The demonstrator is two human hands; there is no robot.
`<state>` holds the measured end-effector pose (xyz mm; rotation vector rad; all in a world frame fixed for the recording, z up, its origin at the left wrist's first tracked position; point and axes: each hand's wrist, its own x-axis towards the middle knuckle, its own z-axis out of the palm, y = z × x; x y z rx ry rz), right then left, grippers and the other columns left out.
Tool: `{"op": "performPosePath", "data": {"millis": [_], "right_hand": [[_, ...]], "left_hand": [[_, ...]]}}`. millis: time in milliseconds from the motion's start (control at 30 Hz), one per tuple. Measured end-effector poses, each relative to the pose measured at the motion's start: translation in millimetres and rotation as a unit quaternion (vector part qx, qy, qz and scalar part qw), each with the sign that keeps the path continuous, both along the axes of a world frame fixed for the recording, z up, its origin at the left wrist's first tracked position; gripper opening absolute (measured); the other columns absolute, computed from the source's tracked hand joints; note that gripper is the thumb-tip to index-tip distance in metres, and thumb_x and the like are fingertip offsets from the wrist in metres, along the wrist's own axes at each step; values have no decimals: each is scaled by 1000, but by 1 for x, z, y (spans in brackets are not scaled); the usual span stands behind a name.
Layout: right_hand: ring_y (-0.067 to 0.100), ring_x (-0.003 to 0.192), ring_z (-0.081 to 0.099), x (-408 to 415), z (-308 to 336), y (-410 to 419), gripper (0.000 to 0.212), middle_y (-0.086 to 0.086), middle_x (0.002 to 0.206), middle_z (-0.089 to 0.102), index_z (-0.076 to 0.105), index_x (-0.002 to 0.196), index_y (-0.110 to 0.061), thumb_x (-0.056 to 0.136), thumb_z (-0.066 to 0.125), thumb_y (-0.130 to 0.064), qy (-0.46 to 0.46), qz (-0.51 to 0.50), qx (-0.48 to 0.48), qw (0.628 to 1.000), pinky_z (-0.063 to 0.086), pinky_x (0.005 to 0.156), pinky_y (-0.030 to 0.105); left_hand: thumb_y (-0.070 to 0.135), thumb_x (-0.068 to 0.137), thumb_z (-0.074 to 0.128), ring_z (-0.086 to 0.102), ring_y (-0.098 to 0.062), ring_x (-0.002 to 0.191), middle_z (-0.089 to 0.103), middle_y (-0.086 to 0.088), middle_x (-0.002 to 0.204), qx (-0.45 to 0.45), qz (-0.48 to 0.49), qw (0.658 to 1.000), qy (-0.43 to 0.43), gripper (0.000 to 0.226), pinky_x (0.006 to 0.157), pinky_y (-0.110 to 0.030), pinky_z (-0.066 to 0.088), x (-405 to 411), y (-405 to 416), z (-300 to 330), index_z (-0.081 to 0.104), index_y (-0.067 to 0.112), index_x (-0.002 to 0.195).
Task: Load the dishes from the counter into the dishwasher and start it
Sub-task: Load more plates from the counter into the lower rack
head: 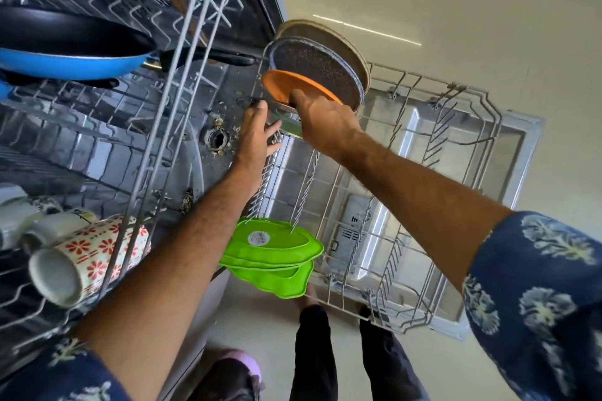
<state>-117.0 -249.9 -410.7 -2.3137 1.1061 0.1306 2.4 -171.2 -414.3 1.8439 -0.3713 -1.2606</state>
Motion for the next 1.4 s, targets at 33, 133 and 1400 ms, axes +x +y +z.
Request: {"op": "performPosePath", "data": {"millis": [33, 133, 1400], "right_hand": [[30, 75, 60, 1, -4, 0, 42, 7, 88, 55, 40, 133, -12, 93, 46, -3, 0, 4, 0, 1000, 52, 63, 43], [25, 65, 54, 2, -15, 2, 40, 3, 81, 51, 39, 133, -12, 94, 44, -3, -3, 13, -14, 1000, 49, 57, 39], [33, 152, 5, -128, 289, 224, 94, 15, 165, 6, 6, 158, -14, 92, 34, -74, 19, 282, -150, 948, 12, 121, 59]], "left_hand": [[42, 107, 34, 57, -19, 124, 43, -3, 153, 5, -2, 1000, 2, 47, 105, -55, 43, 1, 0, -2, 36, 19, 148], [44, 107, 34, 57, -19, 122, 41, -4, 154, 24, -28, 999, -14, 48, 105, -54, 44, 2, -1, -5, 37, 19, 147], [58, 102, 26, -3, -29, 154, -2, -16, 166, 81, -413, 696, -581, 79, 122, -53, 16, -112, 313, 317, 8, 5, 158]]}}
